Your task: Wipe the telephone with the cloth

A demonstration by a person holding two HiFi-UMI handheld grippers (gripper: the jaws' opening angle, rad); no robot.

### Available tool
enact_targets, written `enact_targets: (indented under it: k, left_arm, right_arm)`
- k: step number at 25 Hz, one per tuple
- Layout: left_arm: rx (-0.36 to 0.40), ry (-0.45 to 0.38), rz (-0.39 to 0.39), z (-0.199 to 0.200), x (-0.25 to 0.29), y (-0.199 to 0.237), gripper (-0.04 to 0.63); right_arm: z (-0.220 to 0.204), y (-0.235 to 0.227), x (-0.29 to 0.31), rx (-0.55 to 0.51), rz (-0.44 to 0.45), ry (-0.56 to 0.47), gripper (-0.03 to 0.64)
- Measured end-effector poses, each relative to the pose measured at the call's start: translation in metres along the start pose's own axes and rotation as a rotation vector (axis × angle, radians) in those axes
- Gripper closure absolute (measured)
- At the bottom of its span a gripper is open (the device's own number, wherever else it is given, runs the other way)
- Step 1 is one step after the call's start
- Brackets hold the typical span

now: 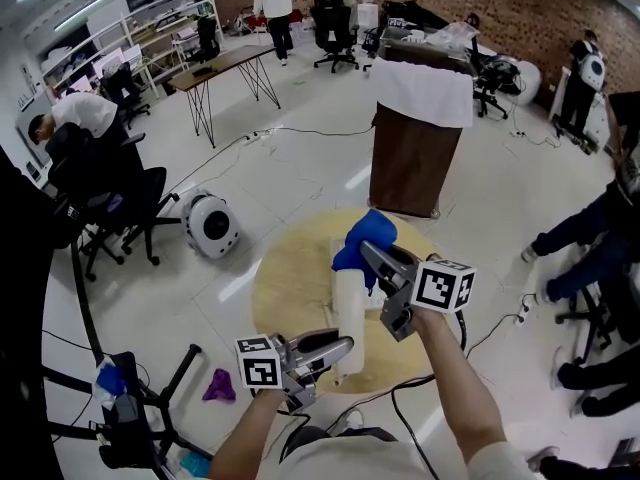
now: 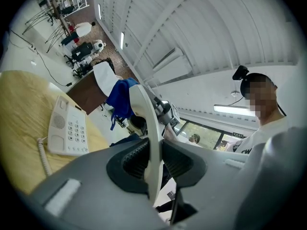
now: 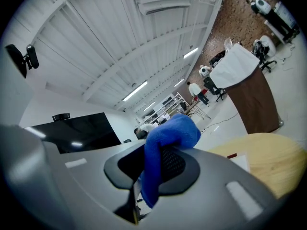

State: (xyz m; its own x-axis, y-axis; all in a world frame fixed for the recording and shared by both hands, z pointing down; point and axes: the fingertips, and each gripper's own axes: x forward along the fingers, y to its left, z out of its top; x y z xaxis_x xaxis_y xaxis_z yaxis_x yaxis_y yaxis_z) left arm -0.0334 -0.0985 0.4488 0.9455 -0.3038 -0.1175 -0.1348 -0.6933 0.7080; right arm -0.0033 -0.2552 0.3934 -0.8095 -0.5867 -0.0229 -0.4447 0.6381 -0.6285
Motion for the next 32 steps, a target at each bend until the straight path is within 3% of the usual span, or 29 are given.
enact_targets:
  k: [4,13,21,26,32]
  left_arm:
    - [-0.021,-0.009,-0.005,-0.004,-0.001,0.005,0.514]
    - [-0.048,-0.03,0.021,-0.002,-0.003,0.035,0.514]
    - [-0.103,-0.064,0.102,0.016,0.004,0.114,0.514]
    - [-0.156,-0.042,0.18,0.013,0.008,0.168,0.512]
    - [-0.24,-0.023,0.203,0.005,0.013,0.201,0.514]
  right_arm:
    - [0.013,0.001,0.0,-0.048,-0.033,-0.048,0.554]
    - [0.024,0.012,-0.018,-0.34,-0.15,-0.105,0.554]
    - [-0.001,0.04,-0.059,-0.537,-0.195,-0.105,0.554]
    - [-0.026,0.034,-0.086,-0.571,-0.246,-0.06,0.554]
    - [-0.054,0.017,-0.103,-0.562,-0.295,0.007,0.553]
